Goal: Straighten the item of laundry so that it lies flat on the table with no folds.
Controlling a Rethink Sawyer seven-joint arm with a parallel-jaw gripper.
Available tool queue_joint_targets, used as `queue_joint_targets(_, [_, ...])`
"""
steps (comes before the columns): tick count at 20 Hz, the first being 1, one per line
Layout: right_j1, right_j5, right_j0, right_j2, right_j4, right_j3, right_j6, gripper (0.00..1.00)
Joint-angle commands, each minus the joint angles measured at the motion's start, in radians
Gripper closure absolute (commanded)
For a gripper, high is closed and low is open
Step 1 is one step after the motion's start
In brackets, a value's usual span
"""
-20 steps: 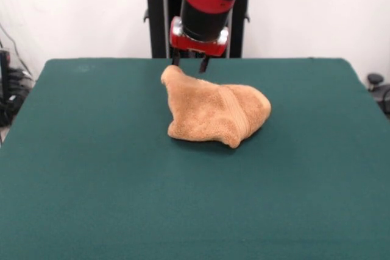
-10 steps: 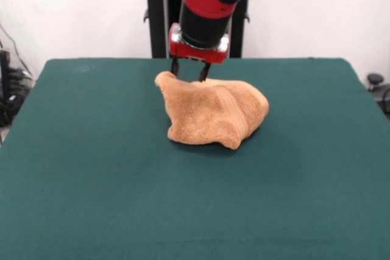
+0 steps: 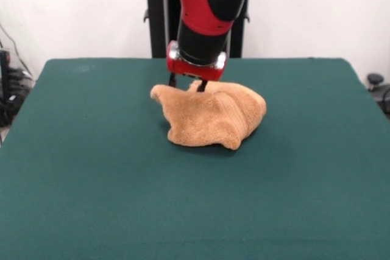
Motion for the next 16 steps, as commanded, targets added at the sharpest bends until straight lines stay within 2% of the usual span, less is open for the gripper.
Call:
queue_joint_targets(1, [0.073,-0.171,0.015,0.115,0.069,0.007,0.275,0.0])
queue_joint_targets(9, [0.082,-0.278,0.023,0.109,0.078,0.036,0.283,0.0])
queue_joint_targets(14, [0.083,-0.279,0.026,0.103,0.085,0.03,0.278,0.0])
queue_joint_targets(15, [0.083,-0.294,0.026,0.104,0.081,0.035,0.274,1.0])
queue_joint_targets(16, [0.083,-0.31,0.025,0.104,0.082,0.041,0.28,1.0])
